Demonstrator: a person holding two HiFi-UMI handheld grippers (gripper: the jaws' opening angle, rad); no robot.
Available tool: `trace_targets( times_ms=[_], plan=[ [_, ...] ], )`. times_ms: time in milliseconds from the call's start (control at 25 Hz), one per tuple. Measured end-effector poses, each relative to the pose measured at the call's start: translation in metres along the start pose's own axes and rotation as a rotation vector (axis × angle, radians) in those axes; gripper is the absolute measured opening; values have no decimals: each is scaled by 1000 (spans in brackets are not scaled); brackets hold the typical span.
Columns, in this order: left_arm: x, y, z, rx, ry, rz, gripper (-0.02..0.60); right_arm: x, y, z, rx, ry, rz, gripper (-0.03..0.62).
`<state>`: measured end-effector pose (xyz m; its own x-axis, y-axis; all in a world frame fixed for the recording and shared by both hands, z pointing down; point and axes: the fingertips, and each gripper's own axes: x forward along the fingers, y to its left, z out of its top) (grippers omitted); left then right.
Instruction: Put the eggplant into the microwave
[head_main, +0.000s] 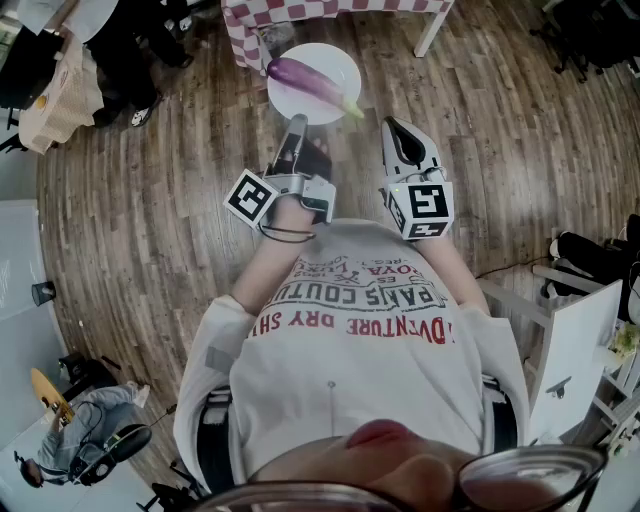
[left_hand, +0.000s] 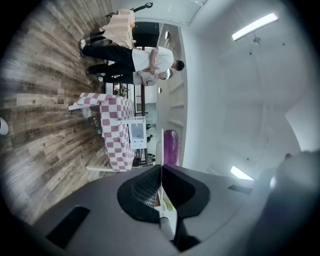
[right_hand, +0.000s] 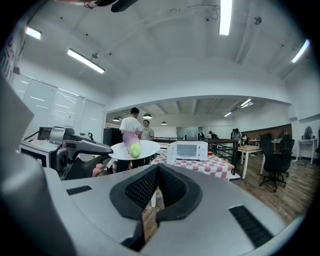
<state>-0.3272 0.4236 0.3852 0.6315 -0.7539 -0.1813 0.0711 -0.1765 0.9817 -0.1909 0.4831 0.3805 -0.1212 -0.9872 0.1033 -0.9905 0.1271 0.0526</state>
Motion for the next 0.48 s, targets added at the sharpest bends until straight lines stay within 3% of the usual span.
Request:
trace_targets(
  times_ms=[480],
  plan=[
    [12, 11, -16, -17, 19, 35, 31, -7, -19, -8, 38, -6, -7, 26]
  ],
)
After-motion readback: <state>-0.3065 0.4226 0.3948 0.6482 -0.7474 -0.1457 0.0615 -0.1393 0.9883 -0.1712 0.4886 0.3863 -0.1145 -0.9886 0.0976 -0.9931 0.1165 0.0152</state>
